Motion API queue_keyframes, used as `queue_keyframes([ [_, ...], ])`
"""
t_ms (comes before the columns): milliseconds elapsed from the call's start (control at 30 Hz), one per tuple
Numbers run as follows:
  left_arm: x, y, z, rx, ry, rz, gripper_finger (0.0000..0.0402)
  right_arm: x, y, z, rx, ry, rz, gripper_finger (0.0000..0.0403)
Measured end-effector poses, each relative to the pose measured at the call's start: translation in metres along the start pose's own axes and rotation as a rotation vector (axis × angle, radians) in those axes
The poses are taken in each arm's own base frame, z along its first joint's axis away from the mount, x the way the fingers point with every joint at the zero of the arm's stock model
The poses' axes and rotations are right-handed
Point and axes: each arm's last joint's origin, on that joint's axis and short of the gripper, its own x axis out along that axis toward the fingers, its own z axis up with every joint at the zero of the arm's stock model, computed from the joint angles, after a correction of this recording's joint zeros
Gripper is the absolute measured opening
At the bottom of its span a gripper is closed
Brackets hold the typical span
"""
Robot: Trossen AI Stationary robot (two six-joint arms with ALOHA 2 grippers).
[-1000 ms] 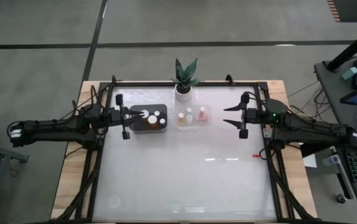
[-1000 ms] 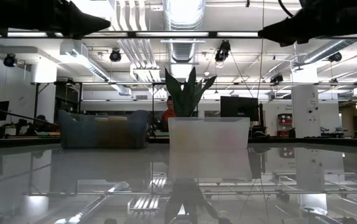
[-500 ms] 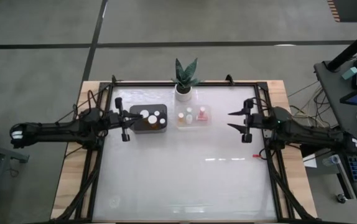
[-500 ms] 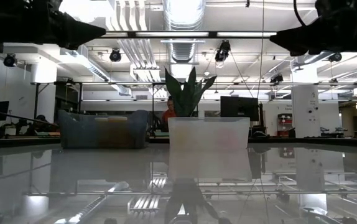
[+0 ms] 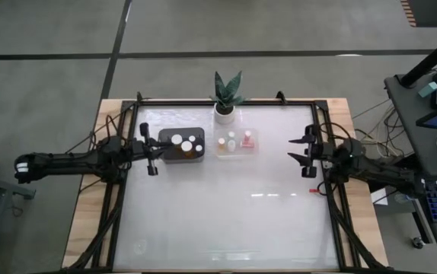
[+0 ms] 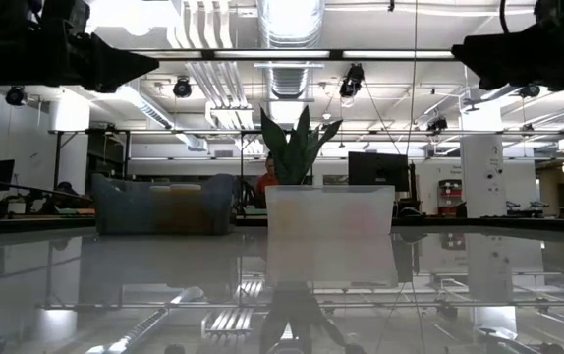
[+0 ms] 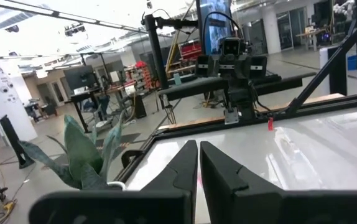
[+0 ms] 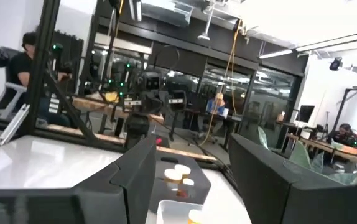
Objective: Pick and place medicine bottles into bin by pill shape (circle, oval)
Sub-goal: Return to Home Position
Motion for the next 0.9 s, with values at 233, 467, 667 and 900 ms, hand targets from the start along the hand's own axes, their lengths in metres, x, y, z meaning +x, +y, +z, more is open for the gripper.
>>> queue_keyframes([
  [233,-0.012,-0.002,-0.009,-0.052,-0.054,0.013,0.0003,-0.004,0.002,-0.002,0.032,0.008,0.002,0.0191],
  [467,-0.023,-0.004,-0.017,-0.069,-0.103,0.025,0.0003,-0.005,0.003,-0.009,0.113,0.081,0.014,0.0181],
  [667,-0.027,-0.004,-0.018,-0.061,-0.100,0.024,0.0003,-0.005,0.004,-0.012,0.144,0.111,0.017,0.0149],
  [900,-0.026,-0.005,-0.022,-0.051,-0.057,0.022,0.0003,-0.005,0.004,-0.013,0.213,0.115,0.005,0.0123],
])
